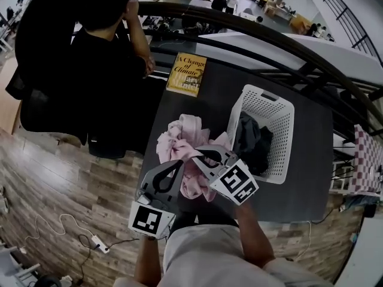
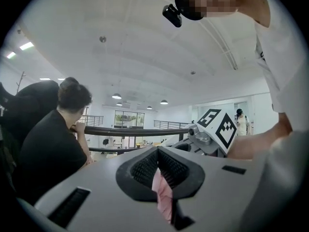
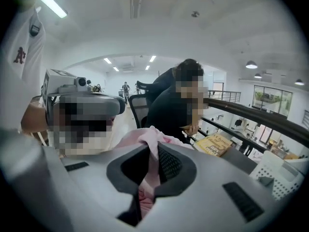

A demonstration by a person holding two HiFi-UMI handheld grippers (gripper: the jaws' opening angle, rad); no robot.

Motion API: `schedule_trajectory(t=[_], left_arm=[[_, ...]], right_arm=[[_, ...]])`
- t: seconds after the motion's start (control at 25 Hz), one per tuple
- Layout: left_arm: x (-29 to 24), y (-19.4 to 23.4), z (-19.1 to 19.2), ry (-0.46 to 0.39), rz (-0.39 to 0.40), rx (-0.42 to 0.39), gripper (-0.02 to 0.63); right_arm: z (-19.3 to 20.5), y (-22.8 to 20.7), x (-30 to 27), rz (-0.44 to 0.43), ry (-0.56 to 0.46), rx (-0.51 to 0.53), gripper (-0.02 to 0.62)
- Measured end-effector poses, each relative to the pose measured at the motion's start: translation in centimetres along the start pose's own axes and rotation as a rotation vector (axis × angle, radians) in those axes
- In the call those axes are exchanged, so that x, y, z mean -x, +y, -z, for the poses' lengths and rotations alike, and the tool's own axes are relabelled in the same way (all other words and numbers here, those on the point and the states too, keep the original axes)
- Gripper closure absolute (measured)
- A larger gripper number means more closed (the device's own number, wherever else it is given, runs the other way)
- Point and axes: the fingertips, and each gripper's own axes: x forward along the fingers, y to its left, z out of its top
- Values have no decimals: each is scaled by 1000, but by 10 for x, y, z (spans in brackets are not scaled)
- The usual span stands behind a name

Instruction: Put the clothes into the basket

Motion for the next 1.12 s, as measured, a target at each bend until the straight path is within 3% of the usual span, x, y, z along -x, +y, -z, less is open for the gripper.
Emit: schedule_trajectory(t=[0.76,1.12], left_arm=[[-31,-52,-54,-27,109,-111,604],[-47,-76,-71,-40,168,-136,604]], right_arm=[[-64,-39,92,133,-269,-51,569],[-75,-61,143,227,-344,-74,569]])
